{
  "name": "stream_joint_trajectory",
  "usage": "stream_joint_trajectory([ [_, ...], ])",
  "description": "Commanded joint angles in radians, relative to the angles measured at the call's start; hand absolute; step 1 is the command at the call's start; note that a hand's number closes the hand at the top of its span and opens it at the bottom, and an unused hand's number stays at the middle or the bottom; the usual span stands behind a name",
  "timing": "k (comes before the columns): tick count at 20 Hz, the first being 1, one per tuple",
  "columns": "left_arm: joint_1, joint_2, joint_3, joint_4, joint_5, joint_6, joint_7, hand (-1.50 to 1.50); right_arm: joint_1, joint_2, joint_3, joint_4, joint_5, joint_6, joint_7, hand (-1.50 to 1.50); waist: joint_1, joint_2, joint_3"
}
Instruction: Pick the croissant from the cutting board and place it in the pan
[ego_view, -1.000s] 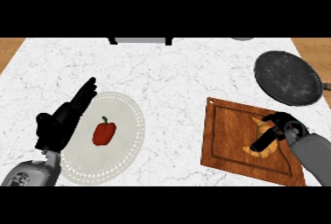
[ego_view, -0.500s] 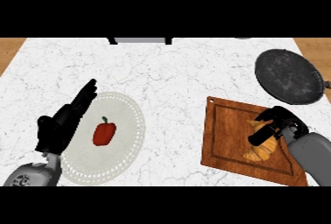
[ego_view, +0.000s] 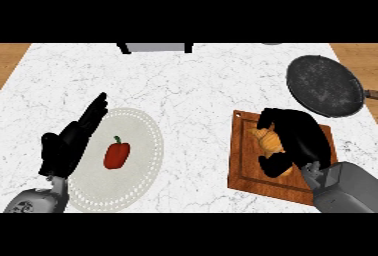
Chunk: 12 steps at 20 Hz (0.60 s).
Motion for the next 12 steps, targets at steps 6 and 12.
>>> stream_joint_trajectory([
  [6, -0.013, 0.009, 0.031, 0.006, -0.001, -0.017, -0.012, 0.0, 0.181, -0.093, -0.003, -0.36, 0.363, -0.235, 0.034, 1.5, 0.0, 0.016, 0.002],
  [12, -0.044, -0.004, 0.042, 0.008, -0.005, -0.042, 0.013, 0.0, 0.329, -0.077, -0.171, -0.284, 0.342, -0.367, -0.094, 1.5, 0.014, 0.021, 0.002],
])
